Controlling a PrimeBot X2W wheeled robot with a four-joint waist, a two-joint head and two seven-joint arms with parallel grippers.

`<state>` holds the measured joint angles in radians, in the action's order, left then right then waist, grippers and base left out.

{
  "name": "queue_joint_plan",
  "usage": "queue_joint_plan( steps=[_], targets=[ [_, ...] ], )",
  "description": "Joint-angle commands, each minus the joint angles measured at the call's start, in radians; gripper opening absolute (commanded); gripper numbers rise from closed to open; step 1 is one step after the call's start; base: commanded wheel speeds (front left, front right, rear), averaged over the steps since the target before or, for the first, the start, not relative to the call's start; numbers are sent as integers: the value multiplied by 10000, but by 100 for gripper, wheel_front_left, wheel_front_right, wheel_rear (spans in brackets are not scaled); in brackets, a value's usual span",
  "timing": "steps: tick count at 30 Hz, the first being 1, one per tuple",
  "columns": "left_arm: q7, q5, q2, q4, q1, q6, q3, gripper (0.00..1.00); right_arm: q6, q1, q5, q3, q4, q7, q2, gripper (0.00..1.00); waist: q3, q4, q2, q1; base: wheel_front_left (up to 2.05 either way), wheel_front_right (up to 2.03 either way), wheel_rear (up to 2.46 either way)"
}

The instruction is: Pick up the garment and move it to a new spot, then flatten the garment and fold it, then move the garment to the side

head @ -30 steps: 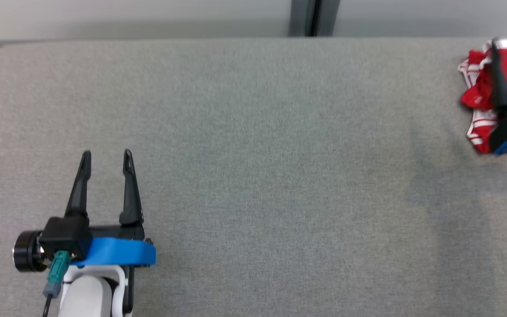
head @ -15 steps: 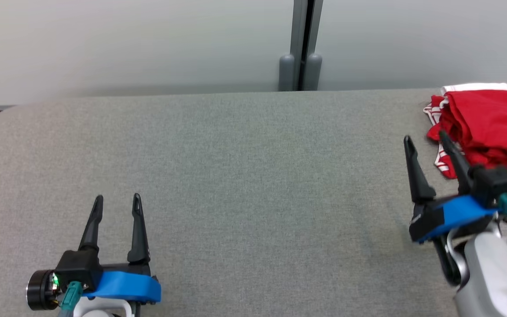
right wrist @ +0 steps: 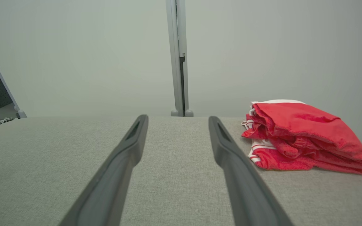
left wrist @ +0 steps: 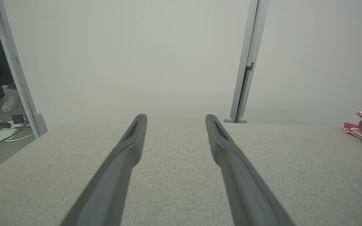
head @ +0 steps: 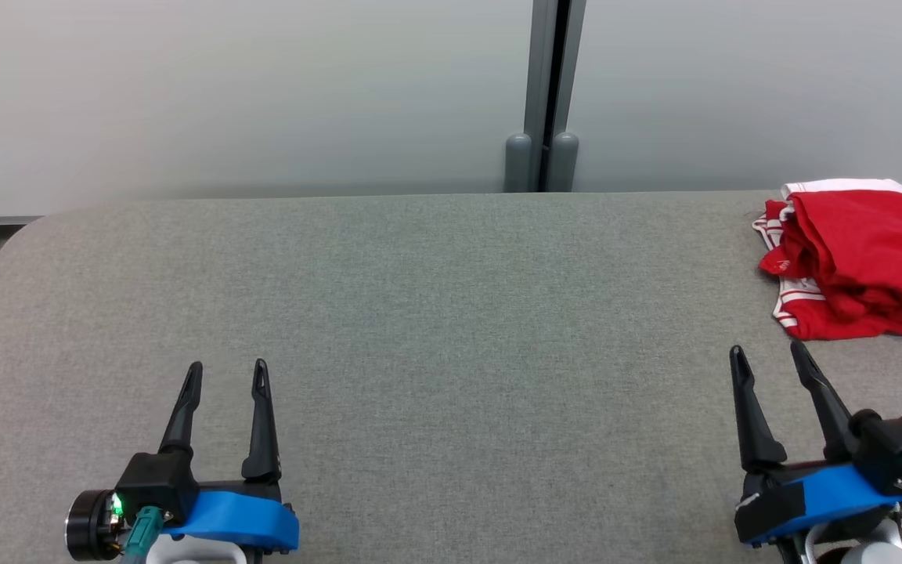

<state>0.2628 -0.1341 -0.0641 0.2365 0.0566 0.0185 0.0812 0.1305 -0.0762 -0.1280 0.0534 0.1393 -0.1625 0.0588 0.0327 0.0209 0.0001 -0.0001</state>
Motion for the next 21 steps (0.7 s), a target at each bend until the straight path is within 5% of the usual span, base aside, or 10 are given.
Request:
queue_joint_plan(
  steps=[1,19,20,21],
  targets=[
    [26,-48,-33,83,-40,22,36,100,6,438,63,174,-333,85,-69,100,-34,90,-1,1,0,0,0],
    [3,-313,-100,151,-140,-167,-1,100,6,1411,-615,393,-1040,332,-89,100,-244,323,-1,1,0,0,0],
    [-2,-326,-48,148,-101,-178,-12,0,0,1275,-662,370,-997,307,-71,0,-250,325,-1,2,0,0,0],
    [-7,-356,-42,184,-112,-174,-24,0,0,1269,-680,371,-943,303,-73,0,-254,324,-1,1,0,0,0]
  ],
)
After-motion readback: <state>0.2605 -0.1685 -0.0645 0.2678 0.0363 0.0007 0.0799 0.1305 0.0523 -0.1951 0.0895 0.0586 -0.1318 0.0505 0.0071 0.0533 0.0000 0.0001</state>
